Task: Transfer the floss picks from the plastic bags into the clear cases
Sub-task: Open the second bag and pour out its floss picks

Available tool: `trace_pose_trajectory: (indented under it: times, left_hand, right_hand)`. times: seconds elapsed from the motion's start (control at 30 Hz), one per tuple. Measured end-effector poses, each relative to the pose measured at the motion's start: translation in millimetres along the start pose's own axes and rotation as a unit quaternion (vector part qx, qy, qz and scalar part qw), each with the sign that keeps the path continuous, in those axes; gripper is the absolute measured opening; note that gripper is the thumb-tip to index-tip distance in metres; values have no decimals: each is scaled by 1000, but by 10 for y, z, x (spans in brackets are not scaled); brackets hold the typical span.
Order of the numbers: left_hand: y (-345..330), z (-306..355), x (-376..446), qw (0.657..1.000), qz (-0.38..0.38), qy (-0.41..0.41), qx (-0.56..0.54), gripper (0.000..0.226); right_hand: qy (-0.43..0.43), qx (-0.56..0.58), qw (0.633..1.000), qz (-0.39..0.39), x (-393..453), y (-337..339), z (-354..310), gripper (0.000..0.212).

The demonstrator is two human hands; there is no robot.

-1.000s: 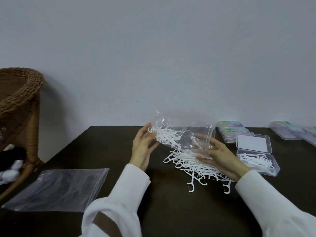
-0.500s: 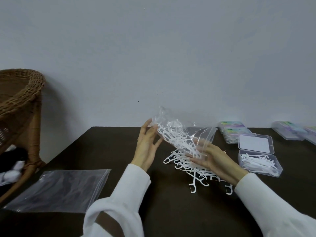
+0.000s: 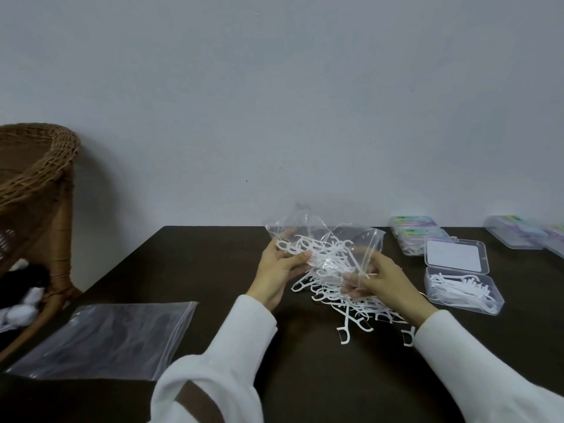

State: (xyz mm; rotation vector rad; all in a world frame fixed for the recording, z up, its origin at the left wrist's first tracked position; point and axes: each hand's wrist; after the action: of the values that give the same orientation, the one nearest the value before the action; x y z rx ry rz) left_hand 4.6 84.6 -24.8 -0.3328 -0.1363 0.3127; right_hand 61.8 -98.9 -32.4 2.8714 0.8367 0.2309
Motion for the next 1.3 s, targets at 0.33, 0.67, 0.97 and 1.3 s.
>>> trace_pose_trajectory:
  times: [0.33, 0.67, 0.97, 1.3]
  left_hand:
    - [32, -52, 48, 998, 54, 0, -41, 22]
    - [212, -37, 119, 984, 109, 27, -140, 18]
    - [372, 40, 159, 967, 159, 23, -197, 10]
    - [384, 83, 146, 951, 169, 27, -258, 11]
  right_hand:
    - [79, -96, 990, 59, -19, 16, -21, 7]
    - [76, -98, 985, 116, 64, 159, 60, 22]
    - [40, -146, 984, 93, 80, 288, 92, 16]
    - [64, -265, 961, 54, 30, 303, 56, 9]
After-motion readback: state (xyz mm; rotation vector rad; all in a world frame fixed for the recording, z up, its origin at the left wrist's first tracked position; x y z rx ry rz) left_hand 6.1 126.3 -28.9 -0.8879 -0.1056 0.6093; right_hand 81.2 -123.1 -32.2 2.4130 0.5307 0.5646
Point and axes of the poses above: each hand's wrist, its own x-axis towards the middle knuckle, its own y-axis out of the back of the hand, z = x × y
